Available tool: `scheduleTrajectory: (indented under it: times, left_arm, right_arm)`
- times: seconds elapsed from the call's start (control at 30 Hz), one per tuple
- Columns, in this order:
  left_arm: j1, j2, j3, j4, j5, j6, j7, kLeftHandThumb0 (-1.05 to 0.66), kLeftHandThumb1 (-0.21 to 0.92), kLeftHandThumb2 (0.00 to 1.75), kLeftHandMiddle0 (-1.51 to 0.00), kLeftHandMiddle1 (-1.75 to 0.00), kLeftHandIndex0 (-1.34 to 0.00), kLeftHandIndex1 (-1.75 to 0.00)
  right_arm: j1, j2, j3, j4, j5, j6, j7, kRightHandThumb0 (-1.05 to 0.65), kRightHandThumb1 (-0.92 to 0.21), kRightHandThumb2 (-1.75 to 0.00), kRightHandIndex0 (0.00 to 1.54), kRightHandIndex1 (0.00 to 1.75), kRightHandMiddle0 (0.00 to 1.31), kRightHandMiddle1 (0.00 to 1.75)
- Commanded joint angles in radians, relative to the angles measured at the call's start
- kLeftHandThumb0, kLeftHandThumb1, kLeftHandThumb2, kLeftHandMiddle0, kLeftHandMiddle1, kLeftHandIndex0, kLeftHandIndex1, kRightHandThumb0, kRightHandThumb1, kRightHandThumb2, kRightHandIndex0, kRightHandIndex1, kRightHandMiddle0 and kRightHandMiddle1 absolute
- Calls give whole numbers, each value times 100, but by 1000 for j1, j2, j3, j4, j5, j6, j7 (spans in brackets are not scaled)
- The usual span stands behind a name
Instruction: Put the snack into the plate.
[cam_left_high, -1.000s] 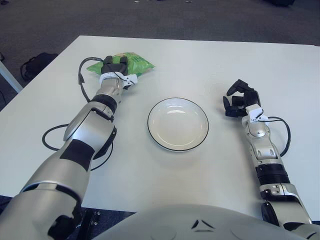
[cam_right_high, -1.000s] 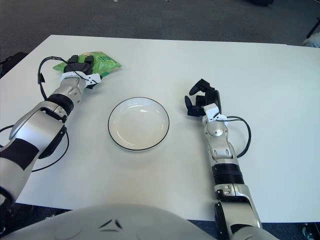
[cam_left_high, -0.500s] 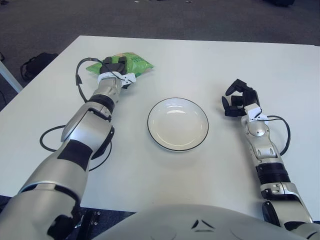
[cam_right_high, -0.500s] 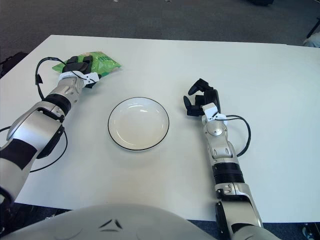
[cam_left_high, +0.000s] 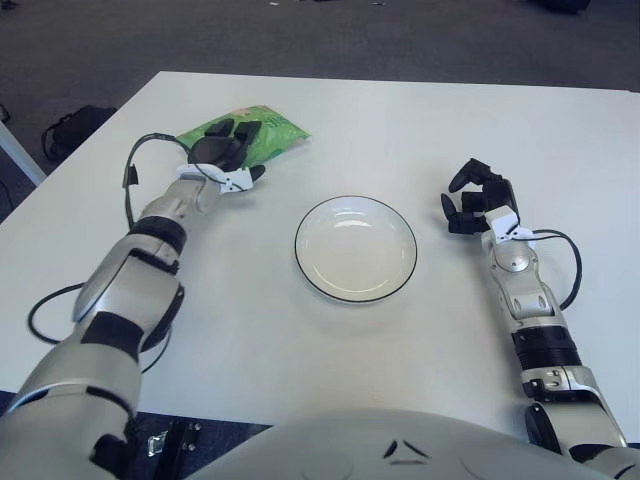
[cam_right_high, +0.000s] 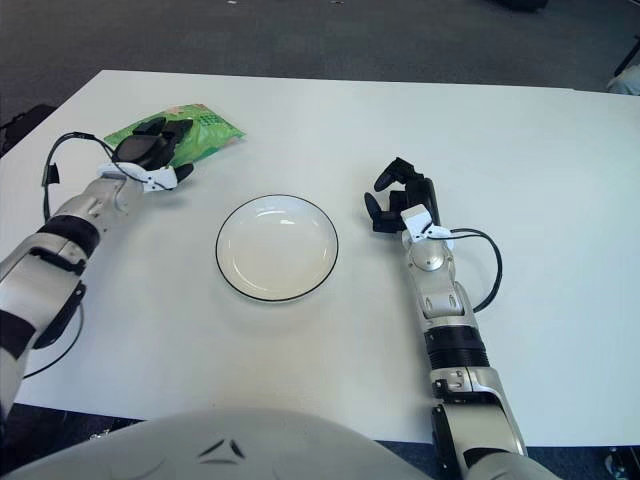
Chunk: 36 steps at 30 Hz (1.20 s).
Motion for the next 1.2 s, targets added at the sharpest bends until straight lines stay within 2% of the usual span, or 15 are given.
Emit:
scheduleTrajectory:
  times: [0.0,0.1,0.13,0.23,0.37,0.53,0.73,1.03,1.17]
  left_arm:
    - [53,53,20,-68,-18,-60,-17,-97,92,109,-30,-18,0,-61]
    - [68,66,30,-80,-23,-101,-27,-97,92,110,-31,-20,0,-62]
    - [75,75,29,-78,-20,-137,-15,-98,92,111,-32,-21,0,-62]
    - [91,116,3,-64,24,-283,75,-98,92,113,-36,-24,0,-62]
    - [76,133,-26,-38,90,-345,162,-99,92,114,-38,-27,0,-64]
    - [38,151,-84,11,203,-377,307,-97,92,111,-37,-33,0,-67]
    - [14,153,-120,50,259,-400,395,-95,92,108,-33,-43,0,-69]
    - [-16,134,-105,55,237,-414,420,-94,92,108,-29,-48,0,-70]
    - [-18,118,-87,47,218,-396,432,-94,92,106,-29,-49,0,-69]
  right_arm:
    - [91,19,38,54,-24,98,41,-48,-33,-130,117,175,61,175]
    - [89,18,39,52,-31,103,40,-48,-32,-131,118,175,61,175]
    - [87,17,39,55,-35,103,39,-48,-32,-131,119,175,61,175]
    - [84,17,41,60,-47,100,37,-48,-32,-131,120,175,62,175]
    - [79,17,42,67,-51,98,39,-48,-31,-132,120,175,62,175]
    - [76,19,45,72,-56,98,38,-48,-31,-132,120,175,62,175]
    - [75,18,46,84,-57,87,35,-48,-31,-132,120,175,62,175]
    - [79,18,46,91,-60,73,32,-48,-32,-131,121,175,61,175]
    - [79,18,44,94,-57,70,36,-48,-32,-131,121,175,61,175]
